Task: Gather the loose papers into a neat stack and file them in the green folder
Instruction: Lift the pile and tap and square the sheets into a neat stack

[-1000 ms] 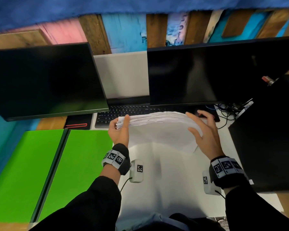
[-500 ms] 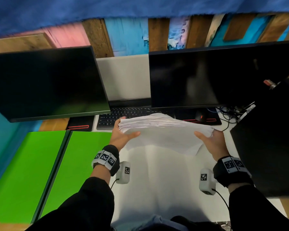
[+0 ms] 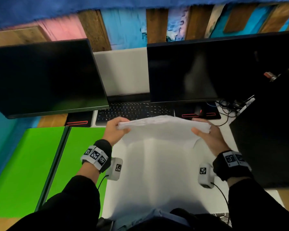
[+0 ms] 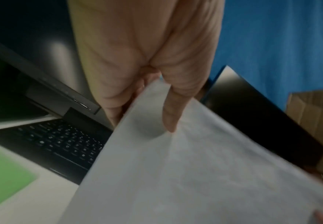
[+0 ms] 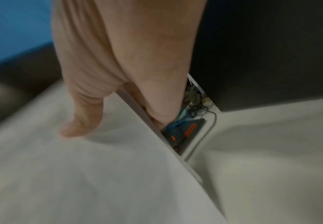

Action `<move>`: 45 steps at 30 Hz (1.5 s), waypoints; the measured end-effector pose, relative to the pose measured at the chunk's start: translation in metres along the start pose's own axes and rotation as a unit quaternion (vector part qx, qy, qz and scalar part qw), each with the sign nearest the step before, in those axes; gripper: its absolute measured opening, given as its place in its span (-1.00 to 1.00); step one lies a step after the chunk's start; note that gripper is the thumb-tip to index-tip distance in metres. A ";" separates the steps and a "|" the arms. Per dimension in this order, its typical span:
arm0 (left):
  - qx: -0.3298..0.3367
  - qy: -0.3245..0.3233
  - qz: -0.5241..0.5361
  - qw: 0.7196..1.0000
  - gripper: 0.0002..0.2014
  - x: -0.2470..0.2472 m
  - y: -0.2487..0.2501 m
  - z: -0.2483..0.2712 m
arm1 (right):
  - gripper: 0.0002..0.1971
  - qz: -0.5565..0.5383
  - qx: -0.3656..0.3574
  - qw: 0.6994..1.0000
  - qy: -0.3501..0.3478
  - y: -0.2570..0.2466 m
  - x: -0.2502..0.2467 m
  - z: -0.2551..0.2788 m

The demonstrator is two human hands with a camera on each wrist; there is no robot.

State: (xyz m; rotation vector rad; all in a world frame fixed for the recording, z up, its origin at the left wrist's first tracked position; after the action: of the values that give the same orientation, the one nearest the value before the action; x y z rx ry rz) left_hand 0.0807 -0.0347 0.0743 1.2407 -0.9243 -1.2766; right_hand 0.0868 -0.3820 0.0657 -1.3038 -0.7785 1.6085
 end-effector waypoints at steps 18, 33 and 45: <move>0.200 -0.130 -0.154 0.959 -0.55 0.102 0.113 0.020 | -0.75 0.312 -0.374 0.832 0.265 -0.178 -0.014 0.042; 0.132 -0.006 0.058 0.990 -0.73 0.054 0.117 0.018 | -0.81 0.192 -0.247 0.943 0.115 -0.096 -0.041 0.014; 0.104 -0.015 0.225 0.969 -0.54 0.042 0.112 0.019 | -0.65 -0.185 -0.191 0.964 0.003 -0.115 -0.021 0.024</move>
State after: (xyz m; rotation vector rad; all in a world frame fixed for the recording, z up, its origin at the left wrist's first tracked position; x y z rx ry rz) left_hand 0.0863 -0.0920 0.1810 1.0864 -1.3021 -0.8558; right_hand 0.0933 -0.3537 0.1818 -1.3276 -1.2930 1.1894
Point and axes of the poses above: each hand's wrist, its own z-axis away from the middle knuckle, its own x-axis out of the palm, y = z × x, the point moved 4 cm from there along -z, towards the middle knuckle, and after that the axes turned 14 degrees about z, right-handed, at the moved point
